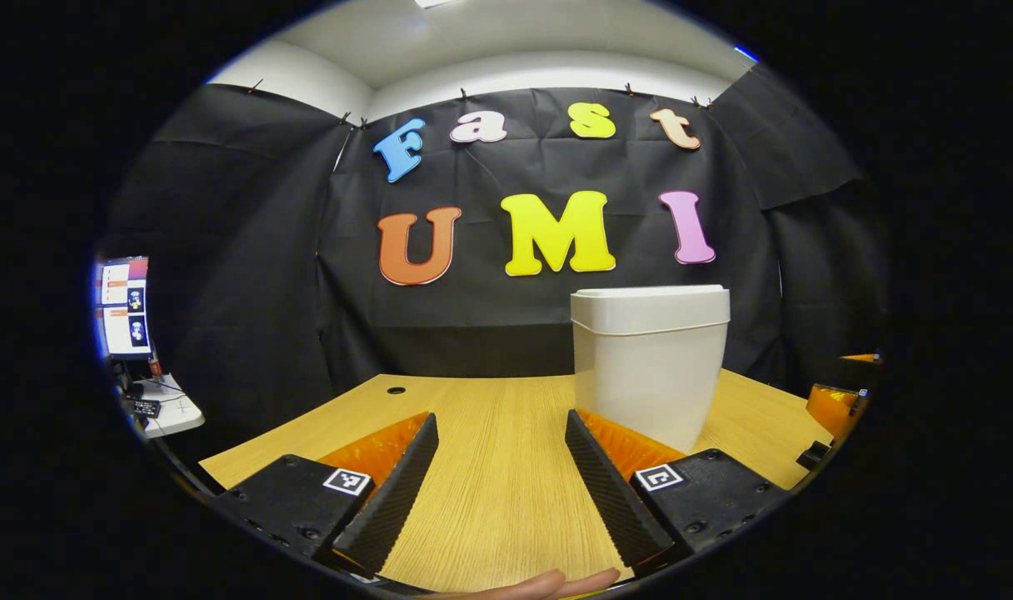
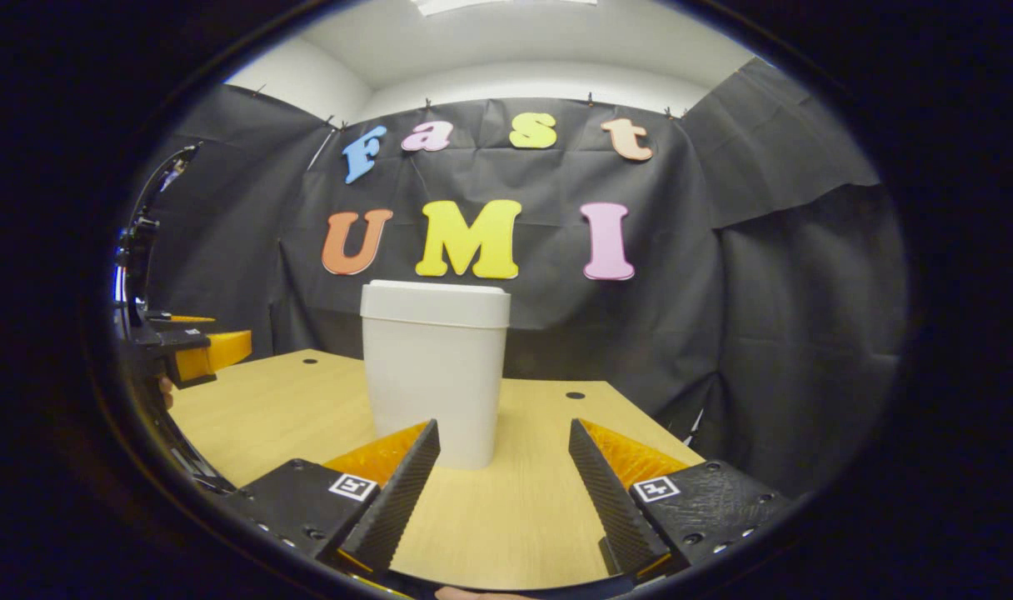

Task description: Press the lid of the desktop garbage bin to open it, pick up the crumpled paper on the desktop and throw it into the bin, then pick up the pop can on the desktop and drop it into the bin, and finally close the garbage bin lid.

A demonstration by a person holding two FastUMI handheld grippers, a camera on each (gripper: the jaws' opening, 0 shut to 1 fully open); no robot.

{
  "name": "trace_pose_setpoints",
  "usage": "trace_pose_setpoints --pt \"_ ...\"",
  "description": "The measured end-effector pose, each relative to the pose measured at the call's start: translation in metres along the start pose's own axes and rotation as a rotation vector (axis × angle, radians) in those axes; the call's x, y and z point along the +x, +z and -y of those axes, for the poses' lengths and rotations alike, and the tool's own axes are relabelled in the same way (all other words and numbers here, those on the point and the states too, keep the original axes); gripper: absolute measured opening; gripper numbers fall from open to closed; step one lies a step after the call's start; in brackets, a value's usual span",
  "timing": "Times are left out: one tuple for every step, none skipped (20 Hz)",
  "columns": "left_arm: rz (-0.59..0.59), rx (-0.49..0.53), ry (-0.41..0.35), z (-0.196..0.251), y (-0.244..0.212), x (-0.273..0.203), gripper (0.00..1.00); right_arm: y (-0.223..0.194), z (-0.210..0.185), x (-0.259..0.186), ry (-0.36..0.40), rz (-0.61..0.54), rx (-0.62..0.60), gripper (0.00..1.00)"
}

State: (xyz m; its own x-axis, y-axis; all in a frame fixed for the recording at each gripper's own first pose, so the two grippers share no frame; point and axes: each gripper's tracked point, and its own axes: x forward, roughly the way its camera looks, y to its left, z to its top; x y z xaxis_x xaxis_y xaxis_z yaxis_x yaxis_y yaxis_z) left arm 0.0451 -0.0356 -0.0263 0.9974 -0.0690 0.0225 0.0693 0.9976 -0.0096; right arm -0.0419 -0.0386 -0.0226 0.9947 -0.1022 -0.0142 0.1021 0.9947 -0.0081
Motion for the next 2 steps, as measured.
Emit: trace_pose_setpoints --pt "0.015 0.008 0.007 0.0041 0.0065 -0.0035 0.99 0.0009 0.0025 0.0014 -0.001 0.006 -0.005 0.98" --pt "0.02 0.005 0.013 0.0097 0.0084 -0.0073 0.99 0.0027 0.0058 0.0025 -0.001 0.011 -0.012 0.98"
